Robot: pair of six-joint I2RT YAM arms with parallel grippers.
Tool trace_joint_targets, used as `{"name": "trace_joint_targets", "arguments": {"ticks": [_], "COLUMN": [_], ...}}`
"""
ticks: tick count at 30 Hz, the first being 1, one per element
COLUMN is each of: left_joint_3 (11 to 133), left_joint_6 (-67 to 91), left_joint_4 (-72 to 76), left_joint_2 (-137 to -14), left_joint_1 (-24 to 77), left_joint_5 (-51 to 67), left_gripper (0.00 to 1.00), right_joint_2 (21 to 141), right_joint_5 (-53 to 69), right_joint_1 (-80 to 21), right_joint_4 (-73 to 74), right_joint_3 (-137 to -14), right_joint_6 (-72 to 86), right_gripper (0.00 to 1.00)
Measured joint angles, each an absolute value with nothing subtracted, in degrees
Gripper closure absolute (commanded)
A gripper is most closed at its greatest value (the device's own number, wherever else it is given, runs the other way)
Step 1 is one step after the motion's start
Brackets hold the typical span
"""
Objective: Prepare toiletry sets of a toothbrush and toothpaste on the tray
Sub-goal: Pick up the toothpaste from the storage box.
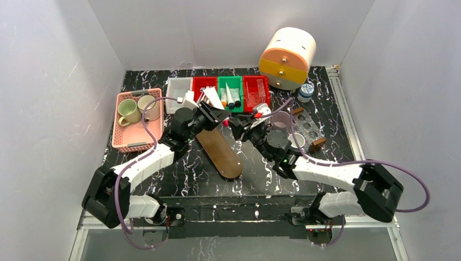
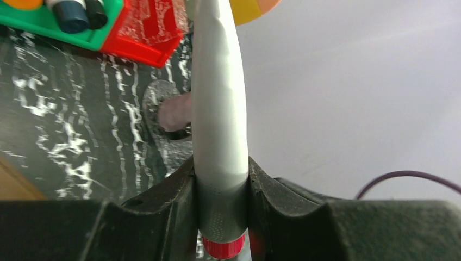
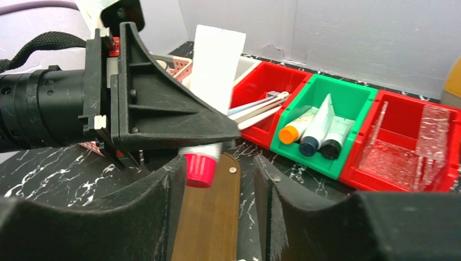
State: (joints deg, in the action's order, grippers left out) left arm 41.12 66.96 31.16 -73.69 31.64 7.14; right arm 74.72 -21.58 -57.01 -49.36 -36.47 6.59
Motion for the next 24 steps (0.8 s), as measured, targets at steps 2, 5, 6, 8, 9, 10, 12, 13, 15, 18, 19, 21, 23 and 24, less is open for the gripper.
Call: {"name": "trace_joint_targets", "arguments": {"ticks": [2,5,6,8,9,10,12,13,15,18,19,21,23,24], "left_joint_3": [41.15,41.17,41.19,41.28,41.32,41.41,41.74,42.09,42.98,45.01,45.56,46.76,47.64,48.01], "left_joint_6": [62.96,56.55,54.35,50.41,48.47,46.44,42.81,40.97,37.67,32.27,30.83,27.33,24.51,22.98], "left_joint_4": [29.52,26.44,25.43,23.90,23.11,22.22,20.80,20.03,18.55,15.55,14.79,12.91,11.46,10.85], "left_joint_2": [-73.06,-72.07,-71.77,-71.16,-70.74,-70.22,-69.14,-68.71,-67.90,-66.89,-66.65,-66.06,-65.69,-65.60], "left_joint_1": [31.16,30.59,30.48,30.48,30.48,30.48,30.48,30.48,30.48,30.48,30.48,30.48,30.48,30.48], "left_joint_5": [7.31,7.99,8.43,9.45,10.13,10.94,12.60,13.52,15.38,18.52,19.27,21.37,23.51,24.86], "left_gripper": [0.82,0.83,0.84,0.84,0.84,0.84,0.84,0.84,0.84,0.84,0.84,0.84,0.84,0.84], "right_joint_2": [71.92,67.96,67.00,64.93,64.07,63.48,62.39,62.04,61.63,61.45,61.45,61.54,61.93,62.30], "right_joint_5": [-21.47,-20.71,-20.34,-18.81,-17.50,-16.38,-12.95,-10.90,-6.20,2.42,4.67,10.17,15.16,17.34], "right_joint_1": [-56.66,-56.38,-56.36,-56.01,-55.72,-55.35,-53.65,-52.38,-49.30,-43.09,-41.63,-38.26,-36.18,-35.55], "right_joint_4": [-45.63,-39.00,-37.15,-31.81,-29.15,-27.00,-21.50,-19.09,-15.07,-9.91,-8.97,-6.92,-5.63,-5.21], "right_joint_3": [-36.47,-36.56,-36.60,-37.10,-37.71,-38.33,-40.77,-42.13,-44.84,-49.30,-50.26,-52.25,-53.82,-54.43], "right_joint_6": [6.46,6.13,6.02,5.93,5.82,5.80,5.80,5.87,6.17,7.38,7.66,8.62,9.23,9.50], "right_gripper": [0.37,0.32,0.30,0.30,0.29,0.29,0.29,0.29,0.29,0.28,0.28,0.27,0.26,0.26]}}
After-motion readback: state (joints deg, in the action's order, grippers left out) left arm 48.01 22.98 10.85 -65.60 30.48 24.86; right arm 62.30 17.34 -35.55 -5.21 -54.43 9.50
